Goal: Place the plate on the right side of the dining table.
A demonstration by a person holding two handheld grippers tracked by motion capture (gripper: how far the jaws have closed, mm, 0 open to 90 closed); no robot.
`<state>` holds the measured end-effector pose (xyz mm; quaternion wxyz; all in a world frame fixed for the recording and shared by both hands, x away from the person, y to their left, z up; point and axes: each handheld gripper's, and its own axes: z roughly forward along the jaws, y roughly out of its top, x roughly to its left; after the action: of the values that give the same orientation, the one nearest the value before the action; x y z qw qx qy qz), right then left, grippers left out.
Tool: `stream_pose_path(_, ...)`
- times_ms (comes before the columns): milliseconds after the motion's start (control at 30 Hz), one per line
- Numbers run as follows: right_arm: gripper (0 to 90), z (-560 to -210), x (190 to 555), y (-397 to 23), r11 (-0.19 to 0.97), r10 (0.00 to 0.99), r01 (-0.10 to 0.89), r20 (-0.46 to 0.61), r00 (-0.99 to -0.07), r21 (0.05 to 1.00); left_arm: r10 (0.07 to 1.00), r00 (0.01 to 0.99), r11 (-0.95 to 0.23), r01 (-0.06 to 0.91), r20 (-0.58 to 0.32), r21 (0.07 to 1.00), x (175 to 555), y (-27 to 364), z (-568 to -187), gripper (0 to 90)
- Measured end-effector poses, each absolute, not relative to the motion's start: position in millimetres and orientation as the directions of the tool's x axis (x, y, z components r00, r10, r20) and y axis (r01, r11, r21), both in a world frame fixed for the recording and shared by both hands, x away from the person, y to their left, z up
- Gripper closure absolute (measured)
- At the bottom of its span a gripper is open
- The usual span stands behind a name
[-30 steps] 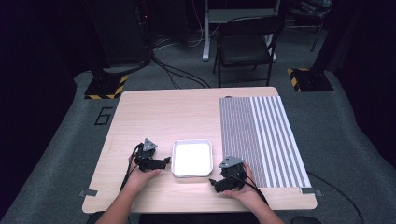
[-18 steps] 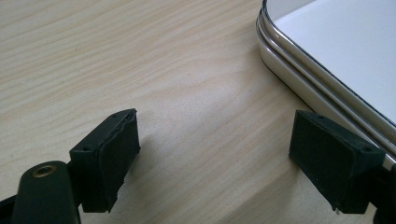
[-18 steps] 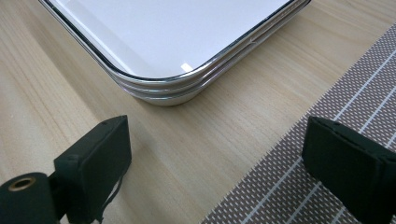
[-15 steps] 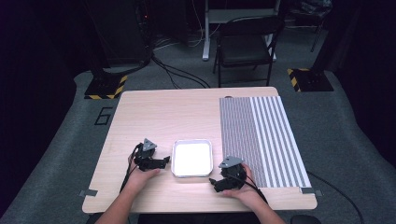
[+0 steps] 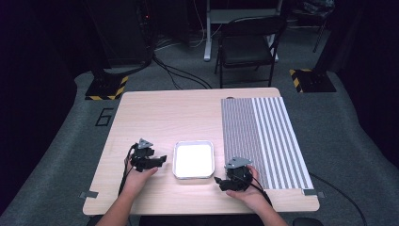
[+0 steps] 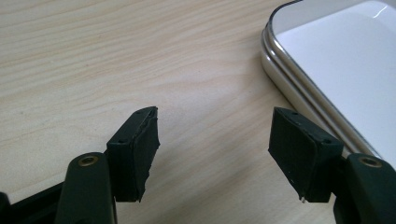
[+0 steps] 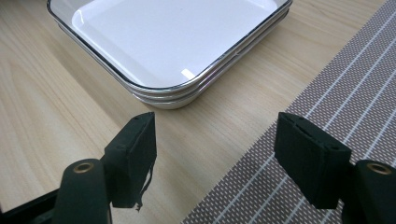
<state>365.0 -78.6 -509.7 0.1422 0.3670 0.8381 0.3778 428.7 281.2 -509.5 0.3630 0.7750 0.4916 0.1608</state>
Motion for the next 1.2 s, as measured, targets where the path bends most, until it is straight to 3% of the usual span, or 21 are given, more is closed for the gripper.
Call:
stream_pose_path(267, 26.4, -500.2, 360.6, -80.4, 0.396, 0.731, 0.529, 0.092, -0.677, 0.750, 0.857, 0.495, -0.242, 0.636, -0.146, 0.732, 423.2, 277.3, -498.1, 29.7)
stream_pose_path(400, 30.4, -492.3, 359.7, -83.6, 0.383, 0.732, 0.516, 0.088, -0.675, 0.766, 0.850, 0.513, -0.265, 0.617, -0.123, 0.741, 417.3, 272.3, -492.2, 28.8)
stream_pose_path(500, 31.3, -490.3, 359.7, -85.0, 0.375, 0.735, 0.515, 0.092, -0.672, 0.771, 0.844, 0.518, -0.263, 0.622, -0.136, 0.738, 415.9, 271.8, -490.6, 32.0)
stream_pose_path(533, 31.4, -488.2, 360.5, -86.3, 0.367, 0.734, 0.513, 0.098, -0.672, 0.776, 0.844, 0.519, -0.259, 0.619, -0.138, 0.742, 414.4, 271.5, -489.5, 37.6)
stream_pose_path(967, 38.5, -478.8, 370.4, -85.3, 0.324, 0.765, 0.566, 0.142, -0.628, 0.758, 0.841, 0.501, -0.191, 0.628, -0.204, 0.754, 408.4, 270.6, -483.3, 43.4)
stream_pose_path(1100, 47.2, -479.2, 374.2, -83.4, 0.301, 0.757, 0.590, 0.188, -0.625, 0.749, 0.830, 0.514, -0.190, 0.627, -0.218, 0.756, 407.3, 269.1, -482.6, 46.0)
stream_pose_path(1200, 47.7, -478.7, 374.2, -81.7, 0.296, 0.763, 0.594, 0.189, -0.618, 0.748, 0.821, 0.522, -0.186, 0.626, -0.230, 0.757, 406.7, 267.9, -482.3, 47.6)
